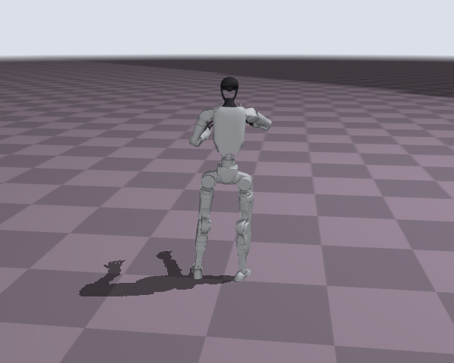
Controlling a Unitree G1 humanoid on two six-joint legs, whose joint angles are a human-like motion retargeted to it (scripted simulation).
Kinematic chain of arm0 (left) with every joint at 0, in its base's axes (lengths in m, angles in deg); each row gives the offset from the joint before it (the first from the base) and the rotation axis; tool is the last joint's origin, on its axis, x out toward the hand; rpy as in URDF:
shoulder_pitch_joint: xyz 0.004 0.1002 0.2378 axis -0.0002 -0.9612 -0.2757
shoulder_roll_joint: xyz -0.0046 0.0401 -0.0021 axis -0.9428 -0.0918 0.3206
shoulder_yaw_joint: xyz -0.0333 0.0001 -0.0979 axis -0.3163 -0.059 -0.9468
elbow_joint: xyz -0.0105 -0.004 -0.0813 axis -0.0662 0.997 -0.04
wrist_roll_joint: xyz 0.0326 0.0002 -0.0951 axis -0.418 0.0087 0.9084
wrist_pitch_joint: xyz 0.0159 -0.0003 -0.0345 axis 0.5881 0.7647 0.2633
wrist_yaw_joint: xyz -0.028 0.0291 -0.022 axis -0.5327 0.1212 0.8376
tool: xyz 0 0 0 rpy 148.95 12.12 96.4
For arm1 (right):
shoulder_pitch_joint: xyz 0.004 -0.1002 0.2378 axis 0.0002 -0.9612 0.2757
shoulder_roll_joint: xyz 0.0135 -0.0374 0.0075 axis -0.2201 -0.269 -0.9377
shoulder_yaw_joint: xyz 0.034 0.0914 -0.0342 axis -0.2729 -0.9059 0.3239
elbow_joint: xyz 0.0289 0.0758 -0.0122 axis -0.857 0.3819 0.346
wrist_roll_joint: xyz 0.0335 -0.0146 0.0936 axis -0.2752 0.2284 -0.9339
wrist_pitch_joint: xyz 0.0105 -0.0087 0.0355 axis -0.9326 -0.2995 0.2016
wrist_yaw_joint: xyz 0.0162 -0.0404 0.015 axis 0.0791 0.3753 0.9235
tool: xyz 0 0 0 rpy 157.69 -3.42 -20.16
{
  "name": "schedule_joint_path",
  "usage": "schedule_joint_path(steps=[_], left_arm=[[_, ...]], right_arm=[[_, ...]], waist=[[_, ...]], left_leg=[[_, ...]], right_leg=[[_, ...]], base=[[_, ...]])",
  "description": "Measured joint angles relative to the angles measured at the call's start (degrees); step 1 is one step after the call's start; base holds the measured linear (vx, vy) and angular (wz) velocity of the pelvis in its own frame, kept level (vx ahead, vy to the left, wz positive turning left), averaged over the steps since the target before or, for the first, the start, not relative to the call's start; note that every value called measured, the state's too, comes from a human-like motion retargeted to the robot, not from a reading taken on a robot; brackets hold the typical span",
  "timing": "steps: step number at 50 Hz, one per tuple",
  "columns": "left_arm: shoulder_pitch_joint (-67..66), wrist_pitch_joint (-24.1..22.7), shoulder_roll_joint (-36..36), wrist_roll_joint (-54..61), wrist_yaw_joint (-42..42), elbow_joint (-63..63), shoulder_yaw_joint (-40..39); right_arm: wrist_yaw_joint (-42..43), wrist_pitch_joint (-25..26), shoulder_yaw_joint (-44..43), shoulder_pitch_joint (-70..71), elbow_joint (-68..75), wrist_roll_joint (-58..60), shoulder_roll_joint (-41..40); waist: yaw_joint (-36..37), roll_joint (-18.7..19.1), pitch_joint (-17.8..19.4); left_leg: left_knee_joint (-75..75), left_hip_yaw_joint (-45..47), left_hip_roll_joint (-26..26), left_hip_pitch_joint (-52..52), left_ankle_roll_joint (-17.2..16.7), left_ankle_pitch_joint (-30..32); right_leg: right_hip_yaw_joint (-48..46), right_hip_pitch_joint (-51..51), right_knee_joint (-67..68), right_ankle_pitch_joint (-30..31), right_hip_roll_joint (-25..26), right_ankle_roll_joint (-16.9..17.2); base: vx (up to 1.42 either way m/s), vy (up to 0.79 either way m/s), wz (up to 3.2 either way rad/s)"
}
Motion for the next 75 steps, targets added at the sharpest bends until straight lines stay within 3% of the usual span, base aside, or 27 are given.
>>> schedule_joint_path(steps=[4, 9, 13, 16, 24, 28, 31, 35, 43, 48, 51, 57, 64, 70, 75], left_arm=[[24.8, 3.0, 4.1, -4.9, -3.2, 18.0, 2.9], [54.9, 8.1, 9.3, -13.1, -7.8, 55.4, 11.2], [66.2, 9.9, 14.7, -10.6, -6.7, 74.0, 17.6], [62.3, 6.8, 15.2, -7.6, -6.7, 65.7, 15.8], [17.9, 0.5, 4.9, -4.1, 3.0, 6.4, 5.4], [3.9, -0.1, -0.5, -3.2, 6.8, -4.3, 2.3], [5.1, 0.0, -1.7, -2.9, 4.8, -4.1, 2.1], [17.6, 0.8, -0.2, -2.8, 0.6, 3.0, 4.6], [51.9, 6.6, 5.6, -8.4, -2.1, 42.2, 12.5], [58.7, 7.9, 6.7, -5.9, -2.2, 58.0, 14.6], [53.6, 5.8, 3.9, -4.3, -2.5, 52.2, 12.7], [29.0, 0.7, -2.0, -5.1, -2.2, 23.2, 5.4], [9.3, 0.0, 1.1, -7.0, 2.2, 5.6, -0.6], [20.7, 2.1, 4.6, -12.2, -6.7, 10.8, 4.6], [43.3, 7.0, 8.6, -13.6, -8.6, 33.4, 8.2]], right_arm=[[-1.7, -1.0, 3.4, 2.2, -2.0, -4.8, 0.2], [-2.0, -2.3, 9.5, 6.0, -2.5, -11.3, 3.4], [-2.5, -2.4, 11.4, 7.2, -1.9, -14.8, 6.2], [-2.1, -2.3, 10.1, 6.3, -2.6, -14.6, 8.7], [0.4, -1.5, -1.0, -1.2, -9.5, -7.8, 12.4], [2.6, -1.7, -4.9, -4.5, -12.9, -6.5, 13.7], [2.9, -1.6, -6.2, -6.0, -13.9, -7.1, 13.8], [1.3, -1.4, -5.2, -6.0, -13.8, -8.9, 12.8], [-0.8, -2.3, 2.2, 0.5, -10.3, -15.0, 10.8], [-1.2, -2.0, 4.6, 3.9, -8.7, -17.5, 9.4], [-0.2, -2.0, 4.5, 5.1, -9.4, -16.7, 9.2], [2.1, -2.1, 0.1, 2.9, -14.1, -12.8, 11.3], [4.4, -2.5, -7.7, -4.9, -18.4, -9.5, 15.6], [3.4, -1.7, -7.4, -6.7, -16.7, -10.3, 15.0], [1.5, -1.7, -2.3, -1.8, -13.6, -13.4, 13.8]], waist=[[-2.6, -0.6, -0.3], [-3.8, -0.5, -0.6], [-3.3, 0.9, -0.3], [-2.2, 2.4, 0.1], [0.1, 5.0, 1.9], [1.9, 5.2, 2.1], [2.5, 5.0, 1.5], [1.8, 4.0, 0.5], [-0.8, 1.5, -0.5], [-0.8, 1.4, -1.2], [-0.6, 2.1, -0.7], [0.1, 4.6, 1.4], [1.5, 7.1, 2.6], [-1.4, 6.6, 2.3], [-4.3, 5.1, 2.1]], left_leg=[[-1.6, -1.6, 0.3, -0.6, -0.5, 1.7], [-2.8, -3.8, 0.5, -1.9, -0.7, 3.3], [-3.1, -5.1, 0.6, -2.5, -0.7, 3.9], [-3.3, -5.5, 0.5, -2.5, -0.4, 4.0], [-2.7, -4.0, 0.7, -1.4, 0.8, 2.7], [-2.1, -2.3, 1.8, -1.8, 0.5, 2.2], [-2.0, -1.7, 2.7, -2.3, 0.4, 2.3], [-2.3, -2.0, 3.6, -2.8, 0.4, 2.8], [-3.5, -3.3, 4.3, -3.7, -0.3, 4.7], [-4.0, -2.2, 5.2, -4.5, -1.5, 5.5], [-4.1, -1.4, 5.7, -4.8, -1.9, 5.6], [-4.0, -0.8, 6.1, -4.7, -1.3, 5.3], [-2.4, -2.8, 4.5, -5.4, 0.5, 4.1], [-2.7, -6.2, 1.5, -4.4, 1.6, 4.5], [-3.7, -7.8, 0.7, -4.0, 1.3, 5.4]], right_leg=[[-1.5, -1.4, 1.9, -0.5, -0.1, -0.2], [-3.6, -2.4, 2.8, -0.8, -0.1, 0.2], [-4.8, -2.3, 2.4, -0.9, 0.1, 0.4], [-5.1, -2.0, 1.8, -0.8, 0.2, 0.4], [-3.6, -0.7, 0.2, -0.3, 0.8, 0.8], [-2.1, -1.4, -0.8, 0.3, 2.2, 0.8], [-1.6, -2.0, -1.3, 0.7, 3.3, 0.8], [-1.8, -2.6, -1.2, 0.8, 4.2, 0.8], [-3.1, -3.6, -0.8, 0.6, 4.9, 0.8], [-2.3, -4.8, -1.8, 1.3, 6.0, 0.8], [-1.7, -5.2, -2.5, 1.8, 6.7, 0.8], [-1.1, -5.2, -3.1, 2.2, 7.5, 0.8], [-2.5, -4.0, -2.9, 1.6, 5.8, 0.8], [-5.7, -1.7, -1.3, 0.1, 2.3, 0.8], [-7.6, -1.1, -0.1, -0.5, 1.1, 0.8]], base=[[-0.06, -0.03, 0.33], [-0.06, -0.03, 0.34], [-0.03, -0.03, 0.26], [0.00, 0.00, 0.00], [0.01, -0.02, -0.12], [0.00, -0.09, -0.37], [-0.02, -0.10, -0.23], [-0.03, -0.08, 0.02], [-0.01, -0.02, 0.06], [-0.02, -0.02, -0.14], [-0.04, -0.04, -0.24], [-0.01, -0.01, -0.03], [0.02, 0.04, 0.23], [0.04, 0.10, 0.58], [0.00, 0.04, 0.31]])
